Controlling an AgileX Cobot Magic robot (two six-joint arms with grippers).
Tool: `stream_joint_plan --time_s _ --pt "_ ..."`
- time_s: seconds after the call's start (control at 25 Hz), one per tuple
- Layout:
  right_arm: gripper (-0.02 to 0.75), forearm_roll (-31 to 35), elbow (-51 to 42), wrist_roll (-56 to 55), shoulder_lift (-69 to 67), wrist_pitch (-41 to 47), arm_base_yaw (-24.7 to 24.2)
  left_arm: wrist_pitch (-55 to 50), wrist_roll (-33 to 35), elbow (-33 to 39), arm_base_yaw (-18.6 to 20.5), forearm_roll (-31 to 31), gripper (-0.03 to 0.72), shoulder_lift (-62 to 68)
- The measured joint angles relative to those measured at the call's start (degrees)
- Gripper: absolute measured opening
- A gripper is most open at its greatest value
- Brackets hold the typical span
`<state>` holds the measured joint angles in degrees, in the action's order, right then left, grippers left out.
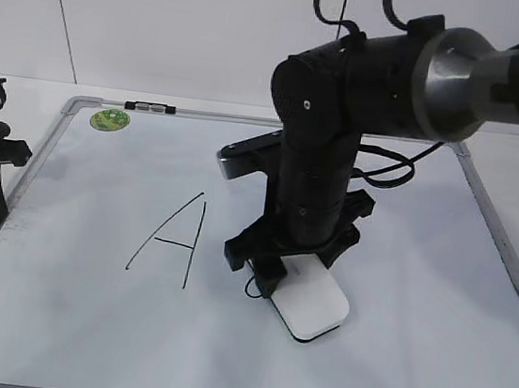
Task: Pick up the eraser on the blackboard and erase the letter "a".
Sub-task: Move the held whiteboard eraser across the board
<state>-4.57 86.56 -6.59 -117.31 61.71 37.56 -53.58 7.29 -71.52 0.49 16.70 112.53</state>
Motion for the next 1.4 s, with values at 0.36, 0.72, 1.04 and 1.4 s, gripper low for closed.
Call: stream_joint_plan --time_s 0.36,0.72,1.04,1.4 --pt "0.51 -0.08 0.0 -0.4 0.0 -0.11 3.26 0.0 0.0 0.0 0.0 0.0 0.05 0.0" --pt "0.51 -3.6 0.04 -5.33 -0.09 0.69 2.58 0.0 0.0 0.0 0.0 0.0 0.05 0.0" --pt "0.51 -6.46 0.13 -7.18 -0.09 1.99 -1.04 0.0 0.0 0.0 0.0 -0.1 0.05 0.0" --pt "0.51 -8.89 -0.35 -10.16 1.17 2.25 -2.44 0.0 0.0 0.0 0.0 -0.18 0.05 0.0"
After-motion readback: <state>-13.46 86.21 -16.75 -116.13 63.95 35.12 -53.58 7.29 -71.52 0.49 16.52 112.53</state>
